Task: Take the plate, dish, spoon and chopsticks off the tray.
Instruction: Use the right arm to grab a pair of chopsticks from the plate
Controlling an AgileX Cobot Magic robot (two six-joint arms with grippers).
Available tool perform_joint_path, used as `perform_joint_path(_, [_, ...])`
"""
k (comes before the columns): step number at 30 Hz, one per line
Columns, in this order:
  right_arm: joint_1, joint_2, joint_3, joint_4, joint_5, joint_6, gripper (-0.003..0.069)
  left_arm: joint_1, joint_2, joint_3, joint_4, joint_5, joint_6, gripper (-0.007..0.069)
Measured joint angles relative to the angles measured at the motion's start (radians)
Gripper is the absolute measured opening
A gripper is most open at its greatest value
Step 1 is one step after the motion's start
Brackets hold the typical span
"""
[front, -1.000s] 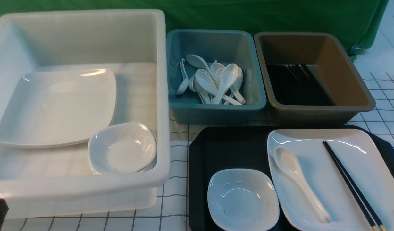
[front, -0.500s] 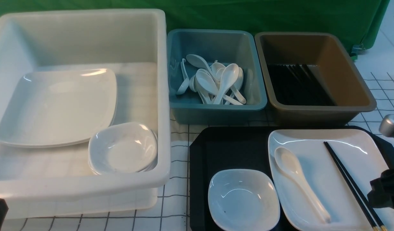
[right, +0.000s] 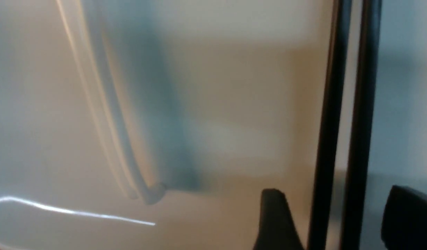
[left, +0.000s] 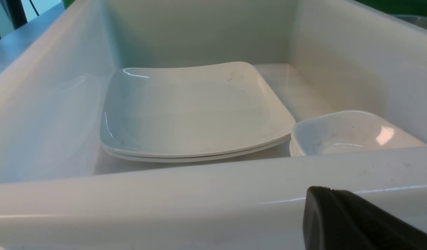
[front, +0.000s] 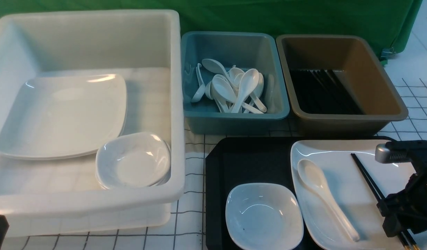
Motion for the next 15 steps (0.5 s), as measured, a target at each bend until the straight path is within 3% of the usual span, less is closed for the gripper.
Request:
perform_joint_path(4, [0.0, 0.027, 0.0, 0.0, -0.019, -0.008, 0.037, 0.0, 0.0, 0.0, 0.0, 0.0, 0.0, 0.002])
perform_joint_path(10, [0.0, 0.031, -0.008, -0.001, 0.008, -0.028, 0.0123, 0.0, 0.0, 0.0, 0.0, 0.0, 0.0, 0.002])
perform_joint_path(15, [0.0, -0.008, -0.028, -0.002, 0.086, -0.031, 0.0126, 0.0, 0.0, 0.0, 0.0, 0.0, 0.0, 0.002])
